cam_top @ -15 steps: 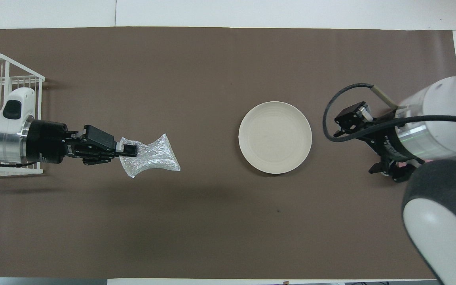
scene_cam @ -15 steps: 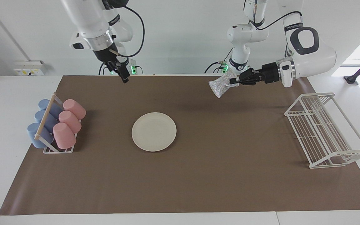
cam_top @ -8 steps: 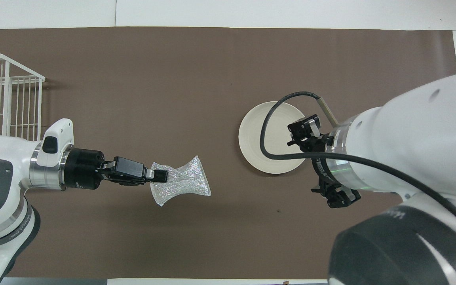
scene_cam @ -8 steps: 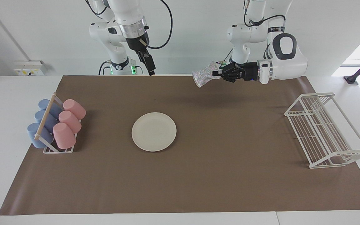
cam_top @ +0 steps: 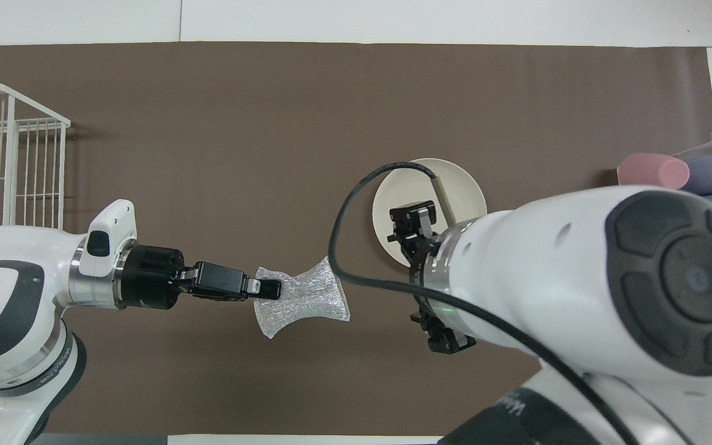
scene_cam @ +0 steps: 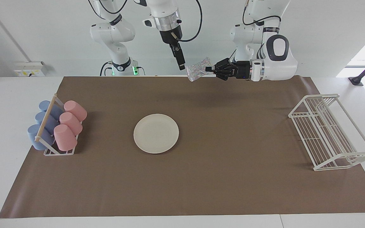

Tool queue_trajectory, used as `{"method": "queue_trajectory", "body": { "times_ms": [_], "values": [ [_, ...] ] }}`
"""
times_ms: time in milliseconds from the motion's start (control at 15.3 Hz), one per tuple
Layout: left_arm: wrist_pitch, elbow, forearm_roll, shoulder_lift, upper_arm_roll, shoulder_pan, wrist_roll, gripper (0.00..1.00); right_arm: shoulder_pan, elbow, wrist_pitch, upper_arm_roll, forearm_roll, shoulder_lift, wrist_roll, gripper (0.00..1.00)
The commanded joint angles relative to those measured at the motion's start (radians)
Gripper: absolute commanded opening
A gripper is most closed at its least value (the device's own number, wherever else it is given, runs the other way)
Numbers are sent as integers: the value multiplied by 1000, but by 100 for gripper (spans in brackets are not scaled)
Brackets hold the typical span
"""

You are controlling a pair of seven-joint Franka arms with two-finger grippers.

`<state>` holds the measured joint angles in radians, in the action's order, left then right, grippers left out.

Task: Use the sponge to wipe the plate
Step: 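Grasp the scrubber with the right gripper from the left gripper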

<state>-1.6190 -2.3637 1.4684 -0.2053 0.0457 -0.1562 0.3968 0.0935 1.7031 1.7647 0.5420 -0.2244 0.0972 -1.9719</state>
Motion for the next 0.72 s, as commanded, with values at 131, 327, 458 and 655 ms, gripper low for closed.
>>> {"method": "queue_trajectory", "body": {
  "times_ms": [131, 327, 458, 655],
  "values": [
    [-9, -35, 24, -39, -13, -12, 17, 0, 78, 119, 131, -1, -24, 49, -99, 100],
    [-1, -37, 24, -39, -13, -13, 19, 0, 84, 134, 193, -1, -24, 41, -104, 100],
    [17, -37, 24, -39, -15, -8, 19, 0, 86, 151, 211, -1, -23, 39, -107, 100],
    [25, -37, 23, -40, -15, -6, 19, 0, 109, 191, 289, 3, -23, 39, -111, 100]
  ]
}}
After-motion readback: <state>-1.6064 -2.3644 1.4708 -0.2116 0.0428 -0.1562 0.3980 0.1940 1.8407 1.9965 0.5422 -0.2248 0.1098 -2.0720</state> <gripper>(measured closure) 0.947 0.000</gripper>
